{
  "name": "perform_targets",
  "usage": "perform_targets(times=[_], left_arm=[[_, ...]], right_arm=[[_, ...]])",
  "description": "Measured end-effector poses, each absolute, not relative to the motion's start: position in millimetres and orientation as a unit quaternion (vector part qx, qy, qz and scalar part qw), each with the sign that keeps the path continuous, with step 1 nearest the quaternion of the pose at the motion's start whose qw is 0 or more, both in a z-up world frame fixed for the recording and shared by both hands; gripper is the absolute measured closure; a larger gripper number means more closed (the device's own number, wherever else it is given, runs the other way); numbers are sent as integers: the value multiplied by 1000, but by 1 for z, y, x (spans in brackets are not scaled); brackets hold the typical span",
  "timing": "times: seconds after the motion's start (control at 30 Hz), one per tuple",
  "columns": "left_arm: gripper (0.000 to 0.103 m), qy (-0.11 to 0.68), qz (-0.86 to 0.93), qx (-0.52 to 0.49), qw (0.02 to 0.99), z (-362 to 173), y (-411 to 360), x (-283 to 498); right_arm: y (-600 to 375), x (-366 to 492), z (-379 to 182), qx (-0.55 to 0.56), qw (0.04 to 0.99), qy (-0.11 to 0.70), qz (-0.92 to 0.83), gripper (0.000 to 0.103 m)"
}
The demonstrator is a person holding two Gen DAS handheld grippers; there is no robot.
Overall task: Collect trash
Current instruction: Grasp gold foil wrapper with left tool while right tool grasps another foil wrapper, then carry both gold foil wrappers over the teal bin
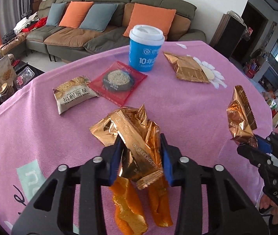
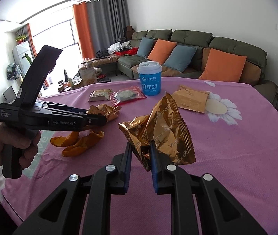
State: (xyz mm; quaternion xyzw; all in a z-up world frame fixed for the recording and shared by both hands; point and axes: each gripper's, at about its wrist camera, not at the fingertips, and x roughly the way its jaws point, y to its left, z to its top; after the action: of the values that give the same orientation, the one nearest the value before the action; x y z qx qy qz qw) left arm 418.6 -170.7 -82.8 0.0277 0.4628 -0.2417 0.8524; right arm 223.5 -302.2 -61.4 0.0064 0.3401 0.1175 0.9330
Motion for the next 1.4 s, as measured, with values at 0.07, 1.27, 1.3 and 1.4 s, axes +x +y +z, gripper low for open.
perform_targets(times=[0.07,1.27,1.3,1.4], left_arm=[[78,455,-242,19,857,-78,-167,418],[84,330,-94,-50,938,-1,33,171],[84,327,-90,-53,939,0,41,163],[84,318,-74,-58,944,4,60,141]], right_arm=[[-301,222,-60,6,934,338,117,87],[-164,166,-7,-65,926,290,232,87],[-157,164,-7,-68,925,290,237,87],[-140,157,-6,-76,921,289,250,87]])
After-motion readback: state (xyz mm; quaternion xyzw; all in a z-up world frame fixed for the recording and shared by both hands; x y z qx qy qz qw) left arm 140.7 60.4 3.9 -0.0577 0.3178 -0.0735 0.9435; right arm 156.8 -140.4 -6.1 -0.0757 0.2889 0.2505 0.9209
